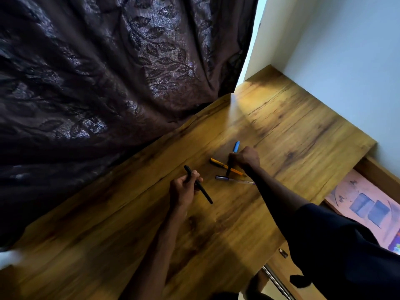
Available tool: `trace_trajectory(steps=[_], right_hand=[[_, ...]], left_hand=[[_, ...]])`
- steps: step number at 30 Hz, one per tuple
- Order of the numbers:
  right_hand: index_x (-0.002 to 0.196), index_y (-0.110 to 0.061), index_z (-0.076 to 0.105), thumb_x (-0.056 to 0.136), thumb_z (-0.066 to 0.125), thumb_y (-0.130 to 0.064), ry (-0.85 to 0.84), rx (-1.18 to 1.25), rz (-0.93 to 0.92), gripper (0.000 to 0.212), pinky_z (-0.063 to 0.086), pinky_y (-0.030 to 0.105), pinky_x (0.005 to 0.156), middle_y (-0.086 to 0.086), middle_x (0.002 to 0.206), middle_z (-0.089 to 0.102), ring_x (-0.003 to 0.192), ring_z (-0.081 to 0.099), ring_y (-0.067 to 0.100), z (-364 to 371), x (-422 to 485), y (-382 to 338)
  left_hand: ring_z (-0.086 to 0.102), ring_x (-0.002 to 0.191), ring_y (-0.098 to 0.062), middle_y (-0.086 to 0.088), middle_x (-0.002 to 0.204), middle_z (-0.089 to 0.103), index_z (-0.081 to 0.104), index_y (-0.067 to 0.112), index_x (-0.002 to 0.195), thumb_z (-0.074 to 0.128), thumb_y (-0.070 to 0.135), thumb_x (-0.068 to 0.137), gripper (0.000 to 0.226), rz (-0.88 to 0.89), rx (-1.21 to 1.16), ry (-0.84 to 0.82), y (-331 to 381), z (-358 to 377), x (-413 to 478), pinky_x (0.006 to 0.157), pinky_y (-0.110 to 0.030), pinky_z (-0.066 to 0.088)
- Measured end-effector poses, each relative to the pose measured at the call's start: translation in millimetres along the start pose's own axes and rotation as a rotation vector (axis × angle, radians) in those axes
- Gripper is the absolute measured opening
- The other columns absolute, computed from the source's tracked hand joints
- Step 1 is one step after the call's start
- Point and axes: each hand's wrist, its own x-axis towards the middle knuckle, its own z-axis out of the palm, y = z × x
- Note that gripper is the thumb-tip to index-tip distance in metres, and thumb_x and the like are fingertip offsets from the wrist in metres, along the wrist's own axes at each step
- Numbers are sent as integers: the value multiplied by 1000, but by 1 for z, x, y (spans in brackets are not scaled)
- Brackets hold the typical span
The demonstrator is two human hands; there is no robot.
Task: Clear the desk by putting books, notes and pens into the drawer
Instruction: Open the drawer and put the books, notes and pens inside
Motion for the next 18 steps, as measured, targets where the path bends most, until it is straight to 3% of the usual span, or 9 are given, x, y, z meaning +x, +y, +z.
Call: trace_trajectory(steps=[2,6,9,11,14,18], right_hand=[[68,-7,66,82,73,-40,1,81,-37,37,31,27,47,4,62,54,56,51,19,-10,-8,2],[78,-11,79,89,65,-37,15,164,-161,31,37,31,54,4,60,59,58,55,17,-42,-39,26],[87,-11,79,92,63,-33,24,182,-218,28,46,35,64,5,77,73,74,66,19,-64,-64,69],[97,-11,79,92,65,-31,83,214,-223,24,45,28,64,4,90,76,80,68,15,-79,-81,102],[108,-16,74,90,70,-32,164,239,-185,24,44,19,59,-2,82,74,73,68,8,-104,-102,160],[103,-22,73,86,72,-31,209,239,-93,19,53,32,69,-3,75,72,68,68,12,-134,-131,249]], left_hand=[[75,81,-15,2,85,78,78,14,100,62,39,97,30,24,4,-9,1,1,0,58,-27,59],[76,75,-17,4,82,77,80,24,94,64,47,94,27,36,55,-101,3,23,-11,72,-44,64],[74,63,-15,3,68,74,80,23,88,69,50,90,29,66,105,-186,3,56,-33,72,-45,64],[74,61,-17,3,66,73,78,20,87,70,46,90,27,88,122,-275,3,82,-54,71,-44,64],[71,62,-13,3,68,70,75,8,98,74,35,90,28,75,87,-404,-4,120,-83,72,-48,64],[76,70,-21,-5,79,74,71,0,104,75,32,89,35,56,148,-540,-20,166,-121,69,-40,63]])
